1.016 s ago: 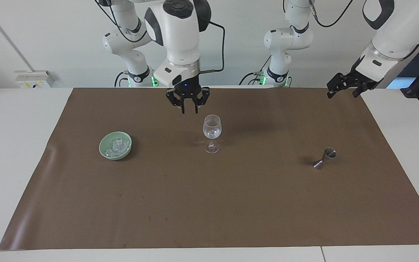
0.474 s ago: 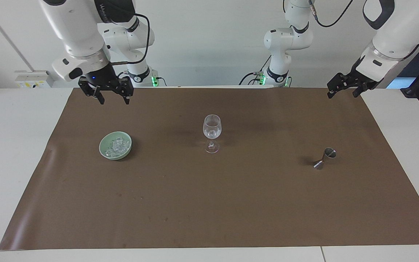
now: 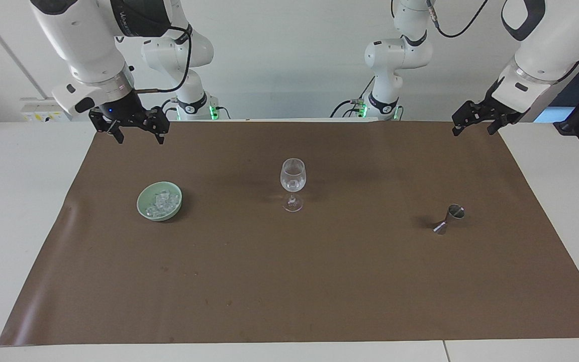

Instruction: Pour wine and add ice with both arms

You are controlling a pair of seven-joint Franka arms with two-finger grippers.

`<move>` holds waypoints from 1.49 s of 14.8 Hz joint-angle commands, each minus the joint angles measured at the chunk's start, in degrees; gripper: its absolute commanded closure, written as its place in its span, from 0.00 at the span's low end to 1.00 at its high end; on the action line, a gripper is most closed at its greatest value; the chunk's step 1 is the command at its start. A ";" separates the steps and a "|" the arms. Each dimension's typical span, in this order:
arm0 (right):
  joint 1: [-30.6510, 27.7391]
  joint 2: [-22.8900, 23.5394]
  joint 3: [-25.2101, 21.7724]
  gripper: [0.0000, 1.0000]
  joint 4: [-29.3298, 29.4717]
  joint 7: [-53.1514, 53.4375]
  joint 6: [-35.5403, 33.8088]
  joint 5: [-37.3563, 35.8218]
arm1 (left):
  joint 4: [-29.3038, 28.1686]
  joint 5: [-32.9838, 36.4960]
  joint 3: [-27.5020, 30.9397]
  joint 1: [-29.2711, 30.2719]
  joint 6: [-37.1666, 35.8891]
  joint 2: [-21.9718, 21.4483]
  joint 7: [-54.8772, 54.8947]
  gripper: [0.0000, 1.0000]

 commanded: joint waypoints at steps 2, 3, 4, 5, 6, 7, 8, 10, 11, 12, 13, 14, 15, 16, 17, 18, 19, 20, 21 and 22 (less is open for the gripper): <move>-2.72 -5.85 -1.80 0.00 -7.67 -6.22 1.91 -0.67 | -2.08 -0.16 0.16 0.23 0.50 -1.83 0.60 0.00; -2.46 -6.12 -2.25 0.00 -8.46 -6.59 4.18 -0.76 | -2.08 -0.25 0.16 0.23 0.50 -1.83 0.60 0.00; -2.46 -6.20 -2.26 0.00 -8.55 -6.59 5.07 -0.76 | -2.08 -0.25 0.16 0.23 0.50 -1.83 0.60 0.00; -2.80 -6.99 -2.08 0.00 -9.08 -6.33 5.17 -0.76 | -2.08 -0.25 0.16 0.23 0.59 -1.83 0.60 0.00; -3.16 -7.95 -1.82 0.00 -11.26 -6.33 5.26 -0.76 | -2.08 -0.25 0.16 0.23 0.50 -1.83 0.60 0.00; -3.59 -8.49 -1.55 0.00 -12.24 -6.24 5.26 -0.76 | -2.08 -0.16 0.16 0.23 0.50 -1.83 0.60 0.00; -3.77 -8.23 -1.55 0.00 -12.07 -6.59 5.78 -0.76 | -2.08 -0.16 0.16 0.23 0.50 -1.83 0.60 0.00; -4.38 -5.35 -2.16 0.00 -8.58 -6.68 6.49 -0.59 | -2.08 -0.25 0.16 0.23 0.50 -1.83 0.60 0.00; -4.65 -5.07 -2.25 0.00 -8.12 -6.76 5.88 -0.50 | -2.08 -0.25 0.16 0.23 0.50 -1.83 0.60 0.00; -4.91 -4.98 -1.91 0.00 -8.20 -6.68 5.35 -0.58 | -2.08 -0.16 0.16 0.23 0.50 -1.83 0.60 0.00; -5.35 -4.54 -1.56 0.00 -7.51 -6.68 4.74 -0.67 | -2.08 -0.25 0.16 0.23 0.50 -1.83 0.60 0.00; -5.53 -4.27 -1.55 0.00 -7.07 -6.68 4.64 -0.67 | -2.08 -0.25 0.16 0.23 0.50 -1.83 0.60 0.00; -5.71 -4.19 -1.55 0.00 -6.97 -6.68 4.73 -0.67 | -2.08 -0.25 0.16 0.23 0.50 -1.83 0.60 0.00; -6.14 -3.92 -1.29 0.00 -6.89 -6.68 4.64 -0.67 | -2.08 -0.25 0.16 0.23 0.50 -1.83 0.60 0.00; -5.80 -3.49 -1.46 0.00 -6.62 -6.76 4.55 -0.41 | -2.08 -0.16 0.16 0.23 0.50 -1.83 0.60 0.00; -5.53 -3.48 -1.64 0.00 -6.53 -6.76 4.47 -0.32 | -2.08 -0.25 0.16 0.23 0.50 -1.83 0.60 0.00; -5.27 -3.39 -1.73 0.00 -7.14 -6.33 5.07 -0.23 | -2.08 -0.16 0.16 0.23 0.50 -1.83 0.60 0.00; -5.27 -3.48 -1.64 0.00 -7.15 -6.33 4.73 -0.23 | -2.08 -0.25 0.16 0.23 0.50 -1.83 0.60 0.00; -5.36 -3.48 -1.64 0.00 -7.15 -6.33 4.82 -0.23 | -2.08 -0.16 0.16 0.23 0.50 -1.83 0.60 0.00; -5.53 -3.39 -1.64 0.00 -7.06 -6.33 4.99 -0.06 | -2.08 -0.25 0.16 0.23 0.50 -1.83 0.60 0.00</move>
